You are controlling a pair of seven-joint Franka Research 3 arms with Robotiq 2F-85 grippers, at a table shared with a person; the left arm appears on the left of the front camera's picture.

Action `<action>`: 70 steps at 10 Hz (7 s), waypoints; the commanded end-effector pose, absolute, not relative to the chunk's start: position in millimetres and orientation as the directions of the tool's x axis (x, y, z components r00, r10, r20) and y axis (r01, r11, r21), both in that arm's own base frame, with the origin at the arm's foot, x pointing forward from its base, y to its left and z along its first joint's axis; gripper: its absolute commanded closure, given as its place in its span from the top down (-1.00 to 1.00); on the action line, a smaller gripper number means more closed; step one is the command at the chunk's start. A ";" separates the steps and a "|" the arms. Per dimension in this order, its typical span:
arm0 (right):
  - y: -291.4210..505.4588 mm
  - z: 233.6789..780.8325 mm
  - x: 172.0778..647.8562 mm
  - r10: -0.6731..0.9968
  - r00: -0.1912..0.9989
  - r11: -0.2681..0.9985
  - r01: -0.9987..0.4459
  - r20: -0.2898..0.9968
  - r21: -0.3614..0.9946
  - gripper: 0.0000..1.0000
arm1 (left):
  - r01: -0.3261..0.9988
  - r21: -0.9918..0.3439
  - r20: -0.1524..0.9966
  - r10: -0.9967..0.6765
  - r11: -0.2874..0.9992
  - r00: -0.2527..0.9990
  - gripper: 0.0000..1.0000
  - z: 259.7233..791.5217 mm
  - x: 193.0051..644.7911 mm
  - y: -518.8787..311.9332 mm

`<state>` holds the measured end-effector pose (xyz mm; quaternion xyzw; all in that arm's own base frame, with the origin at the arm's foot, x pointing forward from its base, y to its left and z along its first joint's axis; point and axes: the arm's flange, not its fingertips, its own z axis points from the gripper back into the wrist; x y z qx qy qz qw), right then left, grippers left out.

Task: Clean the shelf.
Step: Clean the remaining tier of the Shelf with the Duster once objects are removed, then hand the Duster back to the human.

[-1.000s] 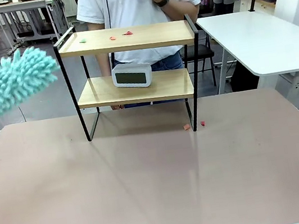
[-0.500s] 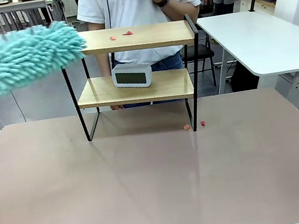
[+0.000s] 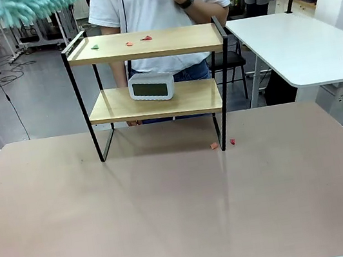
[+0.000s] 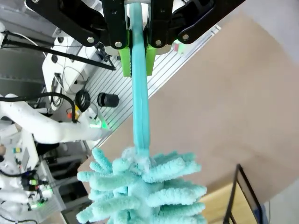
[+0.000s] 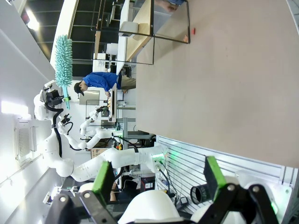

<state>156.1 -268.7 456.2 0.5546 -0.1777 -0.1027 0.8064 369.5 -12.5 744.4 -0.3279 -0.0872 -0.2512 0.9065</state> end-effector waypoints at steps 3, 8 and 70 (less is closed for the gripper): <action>-268.4 458.2 156.7 -0.361 0.911 0.358 -0.064 0.201 0.932 1.00 | 0.431 -0.514 0.291 -0.322 0.742 0.901 -0.74 742.8 388.3 -34.5; -268.4 458.2 156.7 -0.361 0.911 0.358 -0.064 0.201 0.932 1.00 | 0.310 -0.371 0.267 -0.219 0.875 0.939 -1.00 720.3 420.6 -76.5; -133.6 574.8 176.8 0.228 0.812 0.319 -0.584 0.538 0.746 1.00 | 0.792 -0.611 0.442 -0.836 -0.015 0.325 -0.74 576.2 298.6 198.5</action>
